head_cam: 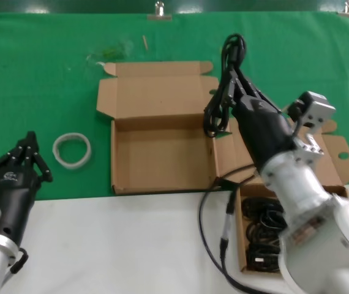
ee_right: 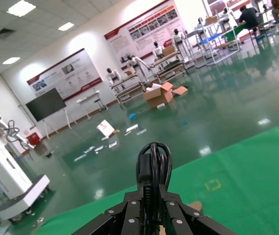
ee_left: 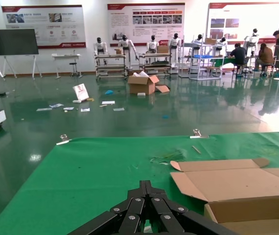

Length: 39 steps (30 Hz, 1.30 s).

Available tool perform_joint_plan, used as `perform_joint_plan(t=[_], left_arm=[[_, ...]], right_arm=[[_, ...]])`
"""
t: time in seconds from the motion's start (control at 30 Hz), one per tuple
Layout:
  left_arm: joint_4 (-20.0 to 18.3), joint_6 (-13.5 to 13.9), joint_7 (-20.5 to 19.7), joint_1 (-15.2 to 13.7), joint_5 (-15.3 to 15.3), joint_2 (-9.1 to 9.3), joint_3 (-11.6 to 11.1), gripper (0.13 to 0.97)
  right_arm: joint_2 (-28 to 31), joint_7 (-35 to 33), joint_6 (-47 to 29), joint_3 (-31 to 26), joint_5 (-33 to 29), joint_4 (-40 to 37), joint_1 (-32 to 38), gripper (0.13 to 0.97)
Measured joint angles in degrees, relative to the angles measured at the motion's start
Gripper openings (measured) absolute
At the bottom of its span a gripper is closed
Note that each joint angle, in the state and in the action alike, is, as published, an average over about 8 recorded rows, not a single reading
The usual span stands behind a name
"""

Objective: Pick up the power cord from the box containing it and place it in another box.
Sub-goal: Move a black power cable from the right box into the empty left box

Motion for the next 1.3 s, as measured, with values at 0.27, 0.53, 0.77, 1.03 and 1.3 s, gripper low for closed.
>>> perform_joint_plan(t=[0.27, 0.53, 0.77, 1.03, 1.3], left_arm=[[0.00, 0.00, 0.01, 0.00, 0.01, 0.00, 0.00, 0.140], [0.00, 0.00, 0.02, 0.00, 0.02, 0.00, 0.00, 0.140], [0.00, 0.00, 0.02, 0.00, 0.01, 0.00, 0.00, 0.140], [0.00, 0.00, 0.02, 0.00, 0.01, 0.00, 0.00, 0.140], [0.00, 0.00, 0.02, 0.00, 0.01, 0.00, 0.00, 0.140]], right_arm=[[-7.11, 1.91, -5.36, -0.48, -0.61, -20.65, 10.70, 0.184], [-13.57, 6.97, -10.49, 2.15, -5.94, -34.72, 14.04, 0.184], [-15.02, 15.14, -10.67, -0.35, -11.18, -39.02, 14.83, 0.184], [-15.19, 16.62, -9.48, -1.84, -12.29, -40.23, 14.45, 0.184], [-14.33, 13.98, -9.65, -3.59, -9.21, -39.90, 13.90, 0.184]])
